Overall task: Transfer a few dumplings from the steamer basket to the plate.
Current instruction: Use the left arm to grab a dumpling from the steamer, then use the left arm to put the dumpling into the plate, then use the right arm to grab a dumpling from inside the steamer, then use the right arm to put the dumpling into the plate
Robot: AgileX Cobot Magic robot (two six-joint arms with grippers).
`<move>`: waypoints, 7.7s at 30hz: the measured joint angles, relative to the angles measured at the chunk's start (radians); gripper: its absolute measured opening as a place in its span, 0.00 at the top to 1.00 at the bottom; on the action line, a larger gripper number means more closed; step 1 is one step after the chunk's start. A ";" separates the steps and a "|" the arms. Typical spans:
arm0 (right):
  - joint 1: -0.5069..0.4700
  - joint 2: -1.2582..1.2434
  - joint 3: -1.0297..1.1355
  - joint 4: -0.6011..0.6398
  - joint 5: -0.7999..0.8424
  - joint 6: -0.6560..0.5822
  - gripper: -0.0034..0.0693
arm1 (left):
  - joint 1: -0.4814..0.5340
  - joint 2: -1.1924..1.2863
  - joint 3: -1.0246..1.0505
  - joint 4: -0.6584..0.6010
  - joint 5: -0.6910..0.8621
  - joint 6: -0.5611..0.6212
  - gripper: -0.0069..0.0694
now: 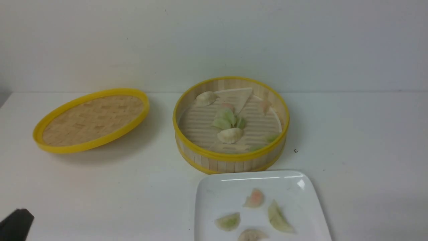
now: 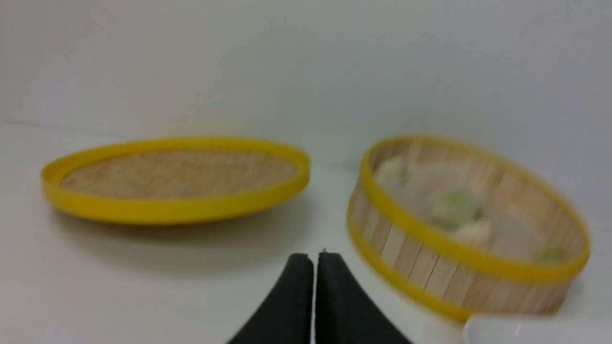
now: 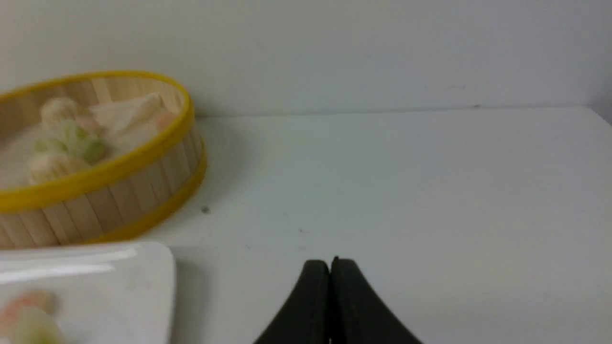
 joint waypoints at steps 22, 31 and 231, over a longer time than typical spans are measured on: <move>0.020 0.013 -0.146 0.353 -0.115 0.170 0.97 | 0.000 0.287 -0.461 -0.092 0.106 -0.036 0.92; 0.044 0.387 -0.662 0.298 0.645 -0.089 0.97 | 0.000 0.984 -0.950 -0.181 0.819 0.300 0.92; 0.593 1.963 -1.465 0.158 0.922 -0.114 0.80 | -0.249 0.566 -0.739 0.210 1.042 0.113 0.92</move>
